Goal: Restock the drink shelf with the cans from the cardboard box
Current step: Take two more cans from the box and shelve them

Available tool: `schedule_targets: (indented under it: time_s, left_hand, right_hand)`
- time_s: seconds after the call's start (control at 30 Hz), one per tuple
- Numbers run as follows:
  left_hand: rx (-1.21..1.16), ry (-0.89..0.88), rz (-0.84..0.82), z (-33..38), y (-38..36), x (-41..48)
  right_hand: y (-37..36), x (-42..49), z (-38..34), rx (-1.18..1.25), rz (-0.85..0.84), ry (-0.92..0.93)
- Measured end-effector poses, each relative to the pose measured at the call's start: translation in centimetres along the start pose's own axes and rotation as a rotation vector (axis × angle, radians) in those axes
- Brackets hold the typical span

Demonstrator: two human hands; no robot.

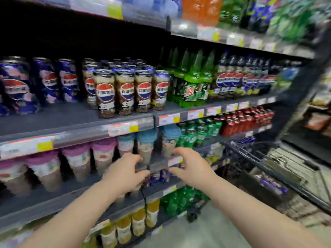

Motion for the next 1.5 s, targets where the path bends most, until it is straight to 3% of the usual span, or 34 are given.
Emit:
schedule_targets:
  time_s: [0.3, 0.57, 1.1, 1.3, 1.5]
  left_hand:
    - [0.041, -0.334, -0.252, 27.6, -16.0, -7.0]
    - [0.105, -0.512, -0.346, 43.6, -23.3, -10.2]
    - [0.105, -0.682, -0.523, 70.1, -40.4, -0.3]
    - [0.194, -0.626, -0.583, 75.3, -46.7, 3.6]
    - [0.184, -0.382, -0.519, 78.1, -51.5, 9.3]
  right_hand:
    - [11.4, -23.8, 21.5, -0.064, 0.108, -0.469]
    - [16.9, -36.5, 32.6, 0.016, 0.246, -0.734]
    - [26.3, -41.8, 58.1, -0.051, 0.268, -1.042]
    - [27.6, -41.8, 67.9, -0.004, 0.194, -1.064]
    - [30.6, -39.4, 79.3, -0.002, 0.093, -0.902]
Point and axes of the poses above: each hand's wrist, its own x-axis towards the middle knuckle, its own y-axis out of the back of the hand, z = x × y, the point moved 5 cm from there along x, towards the middle knuckle, and after that the axes turned 8 degrees about y, right-handed, at the moved point
